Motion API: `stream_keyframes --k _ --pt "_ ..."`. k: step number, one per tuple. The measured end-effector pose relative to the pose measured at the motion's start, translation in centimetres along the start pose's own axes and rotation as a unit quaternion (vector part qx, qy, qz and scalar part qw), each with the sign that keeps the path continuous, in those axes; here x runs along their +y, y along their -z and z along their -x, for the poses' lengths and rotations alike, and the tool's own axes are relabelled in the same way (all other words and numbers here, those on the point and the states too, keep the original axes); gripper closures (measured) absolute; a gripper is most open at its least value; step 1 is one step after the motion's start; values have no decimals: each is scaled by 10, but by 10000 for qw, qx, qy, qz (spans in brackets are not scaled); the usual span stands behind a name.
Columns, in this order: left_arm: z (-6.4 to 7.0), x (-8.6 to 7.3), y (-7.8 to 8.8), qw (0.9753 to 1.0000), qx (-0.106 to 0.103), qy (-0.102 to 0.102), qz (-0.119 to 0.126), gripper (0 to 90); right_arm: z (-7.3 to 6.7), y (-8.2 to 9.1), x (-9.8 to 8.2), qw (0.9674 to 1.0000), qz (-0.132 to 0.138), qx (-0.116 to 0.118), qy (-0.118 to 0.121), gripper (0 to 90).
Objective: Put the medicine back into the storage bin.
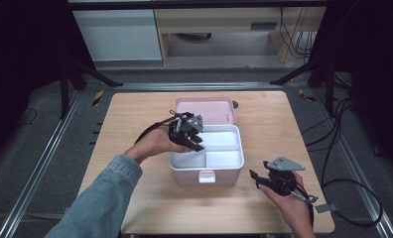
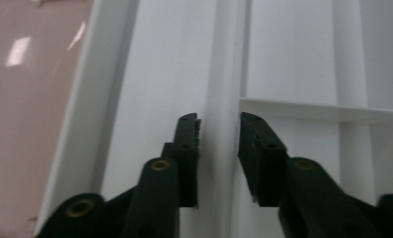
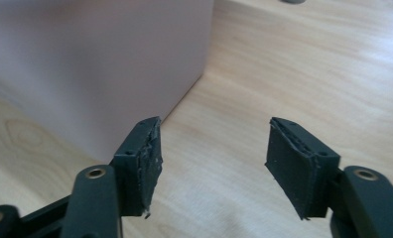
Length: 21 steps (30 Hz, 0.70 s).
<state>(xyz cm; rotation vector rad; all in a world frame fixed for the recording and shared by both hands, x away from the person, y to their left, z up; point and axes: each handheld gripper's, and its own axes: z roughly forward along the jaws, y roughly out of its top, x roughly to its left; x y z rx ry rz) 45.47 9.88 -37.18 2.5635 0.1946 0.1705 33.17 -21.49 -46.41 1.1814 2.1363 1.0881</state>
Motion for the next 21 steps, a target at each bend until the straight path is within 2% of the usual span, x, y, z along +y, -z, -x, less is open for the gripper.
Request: stream_keyframes --k 1,3,4,5,8,10,13,14,16,17,18,20,21 --pt "-2 -2 4 9998 121 114 78 519 2 1 4 10000 -4 -23 -4 436" --pt "-4 -4 9 9992 247 257 173 446 9 1 12 9999 11 -41 -96 494" --pt "-5 -6 11 9984 328 403 234 405 11 0 16 9999 -10 -58 -103 511" --pt "-8 -8 15 9969 468 565 300 356 15 -1 23 9999 -36 -77 -75 540" --pt "-15 -13 23 9915 850 903 386 294 25 -7 50 9999 -85 -95 -71 611" --pt "-22 -16 29 9859 1053 1195 511 274 30 -14 70 9999 -100 -141 6 652" --pt "-33 -21 34 9749 1456 1570 616 249 36 -24 97 9998 -104 -179 18 698" --pt "-36 -23 35 9722 1514 1671 631 248 39 -30 109 9998 -113 -178 27 713" --pt "-45 -27 38 9612 1786 1979 708 254 42 -41 128 9998 -147 -166 23 738" --pt "-49 -29 39 9574 1861 2085 724 262 43 -47 137 9997 -161 -156 24 746" --pt "-55 -32 40 9520 1950 2230 776 273 44 -52 144 9997 -175 -138 17 750" --pt "-63 -37 39 9454 2112 2373 725 309 45 -66 159 9997 -216 -123 8 761" --pt "-67 -40 39 9431 2195 2403 680 330 45 -75 168 9996 -249 -94 -15 764"
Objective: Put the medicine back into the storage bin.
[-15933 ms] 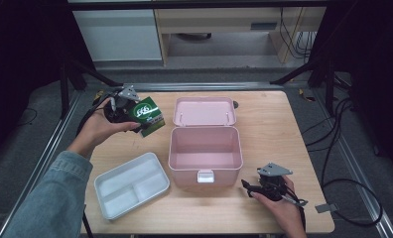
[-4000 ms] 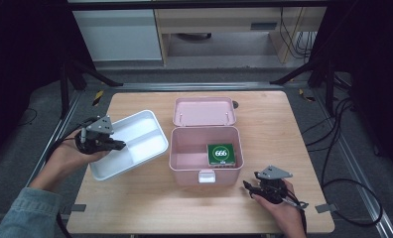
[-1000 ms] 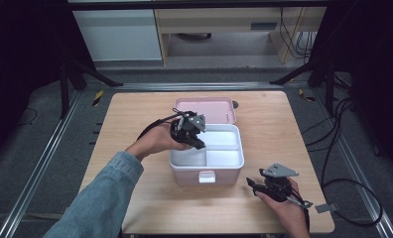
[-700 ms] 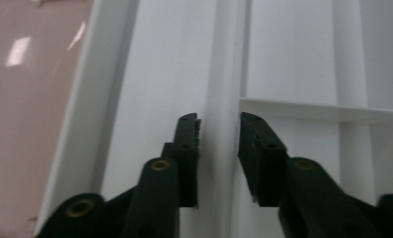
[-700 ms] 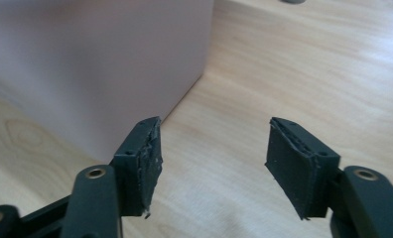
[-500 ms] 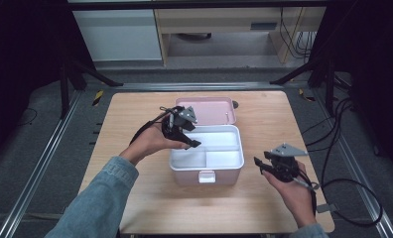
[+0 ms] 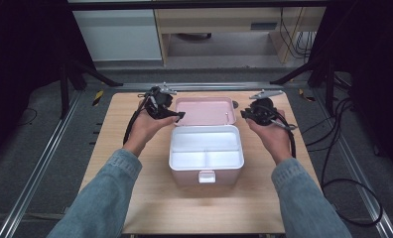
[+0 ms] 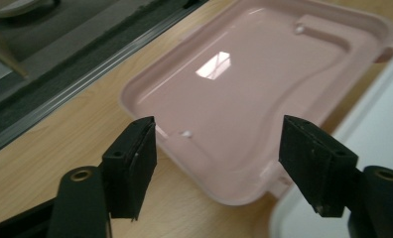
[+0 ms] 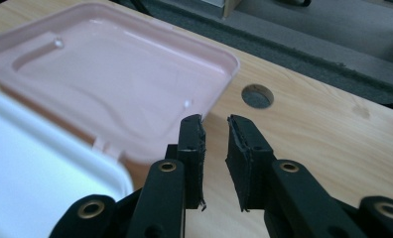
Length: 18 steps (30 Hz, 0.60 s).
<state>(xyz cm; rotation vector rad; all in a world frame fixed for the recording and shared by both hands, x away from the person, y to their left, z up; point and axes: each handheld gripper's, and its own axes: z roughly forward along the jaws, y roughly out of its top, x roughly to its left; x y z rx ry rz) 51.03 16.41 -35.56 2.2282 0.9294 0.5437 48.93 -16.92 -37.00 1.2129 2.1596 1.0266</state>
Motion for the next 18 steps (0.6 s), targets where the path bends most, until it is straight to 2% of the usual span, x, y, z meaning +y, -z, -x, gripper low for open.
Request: stream_keyframes --k 2,4,7,11,16,18 --pt "-8 -3 -5 9998 163 97 -84 347 1 -14 11 10000 -42 7 -36 764" --pt "-15 -5 -10 9994 196 291 -77 365 3 -26 18 9999 -65 12 -95 763" --pt "-20 -5 -19 9986 288 445 -68 380 6 -47 23 9996 -106 -7 -244 748" --pt "-26 -7 -35 9968 493 635 -12 401 13 -69 20 9988 -189 -35 -456 697" --pt "-33 -10 -54 9951 516 846 -1 415 19 -90 13 9970 -244 51 -735 640" --pt "-33 -12 -61 9943 555 904 -46 422 21 -96 12 9967 -281 62 -761 635"
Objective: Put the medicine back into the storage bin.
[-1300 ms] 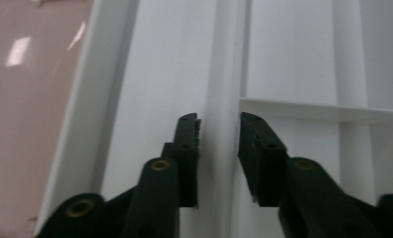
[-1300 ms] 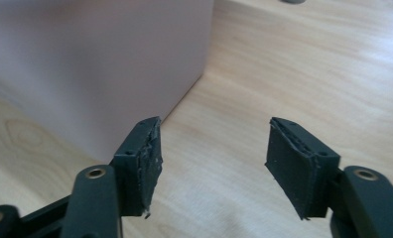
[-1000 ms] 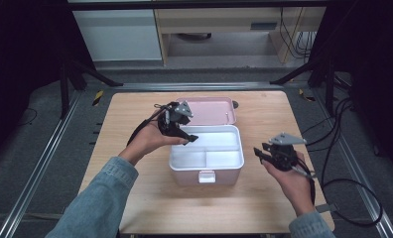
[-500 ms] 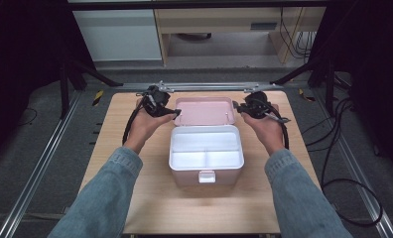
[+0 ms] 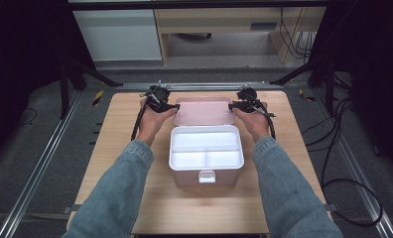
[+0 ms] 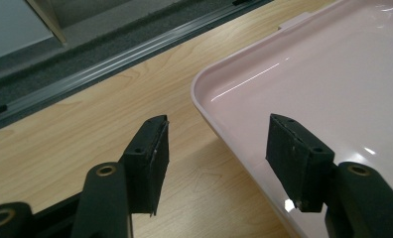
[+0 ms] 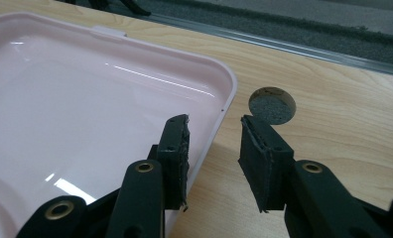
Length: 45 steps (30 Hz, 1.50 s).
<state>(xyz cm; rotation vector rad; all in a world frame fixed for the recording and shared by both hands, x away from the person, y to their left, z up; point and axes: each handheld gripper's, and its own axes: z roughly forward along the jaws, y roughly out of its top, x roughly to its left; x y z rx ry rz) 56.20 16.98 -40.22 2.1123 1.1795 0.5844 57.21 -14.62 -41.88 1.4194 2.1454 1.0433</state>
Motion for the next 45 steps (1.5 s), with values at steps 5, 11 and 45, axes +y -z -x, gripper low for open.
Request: stream_keyframes --k 5,11,45 --pt "3 -1 -12 10000 19 66 -53 455 -4 -12 0 9999 -129 -68 52 685" --pt "5 -3 -21 9998 47 167 -135 522 -10 -14 2 9997 -102 -233 -44 756" --pt "20 39 42 9974 261 233 633 803 -15 44 32 9965 701 -442 -133 778"
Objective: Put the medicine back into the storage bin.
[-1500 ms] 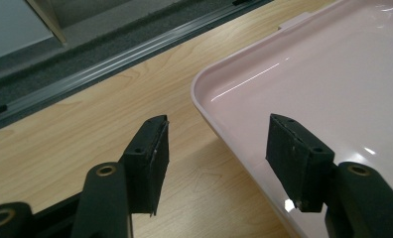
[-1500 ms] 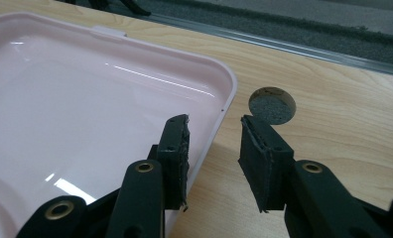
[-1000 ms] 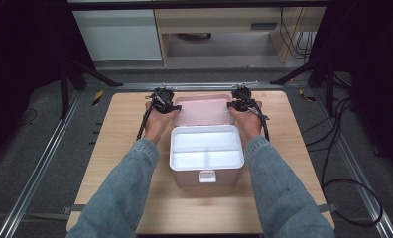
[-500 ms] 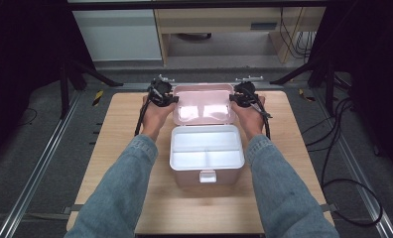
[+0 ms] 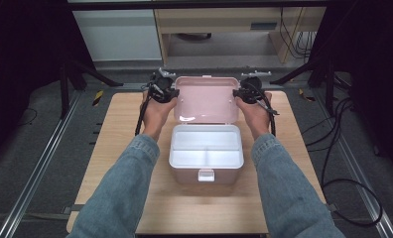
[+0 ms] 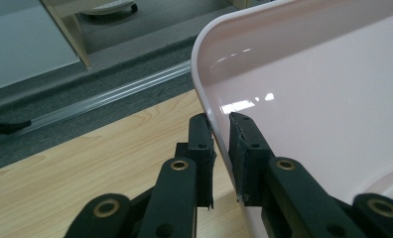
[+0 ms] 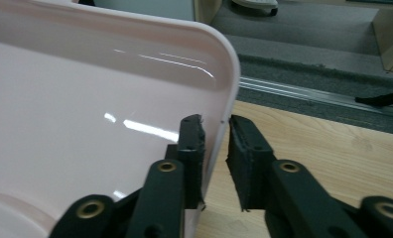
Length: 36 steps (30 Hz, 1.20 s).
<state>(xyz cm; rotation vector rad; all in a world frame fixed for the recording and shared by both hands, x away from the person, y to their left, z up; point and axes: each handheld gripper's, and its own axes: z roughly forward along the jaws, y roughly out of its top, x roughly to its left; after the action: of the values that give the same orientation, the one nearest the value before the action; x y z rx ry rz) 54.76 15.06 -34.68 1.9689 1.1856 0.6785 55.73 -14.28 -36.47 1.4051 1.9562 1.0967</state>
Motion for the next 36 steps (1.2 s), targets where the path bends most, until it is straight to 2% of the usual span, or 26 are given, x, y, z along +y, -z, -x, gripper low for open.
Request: stream_keyframes --k 5,10,14,20,24,25,27,31,36 --pt "1 6 5 10000 -30 -16 92 811 1 6 6 9999 81 -97 -54 813" --pt "5 8 18 9997 8 -125 211 810 -4 22 11 9994 278 -182 44 824" --pt "10 6 37 9991 33 -180 370 817 -12 39 11 9984 455 -259 226 835" --pt "19 0 62 9983 57 -260 518 825 -23 64 5 9962 727 -321 353 846" --pt "21 -7 76 9979 -33 -281 580 821 -30 80 -2 9947 886 -291 427 851" --pt "21 -9 79 9978 -84 -275 599 807 -30 82 -3 9944 909 -291 444 851" --pt "19 -15 86 9974 -42 -247 676 741 -32 87 -5 9940 948 -278 475 851" --pt "13 -32 101 9966 -99 -111 812 649 -35 95 -11 9930 1021 -250 530 852" --pt "-1 -55 113 9969 -29 -57 781 591 -39 107 -19 9919 1110 -211 584 852"
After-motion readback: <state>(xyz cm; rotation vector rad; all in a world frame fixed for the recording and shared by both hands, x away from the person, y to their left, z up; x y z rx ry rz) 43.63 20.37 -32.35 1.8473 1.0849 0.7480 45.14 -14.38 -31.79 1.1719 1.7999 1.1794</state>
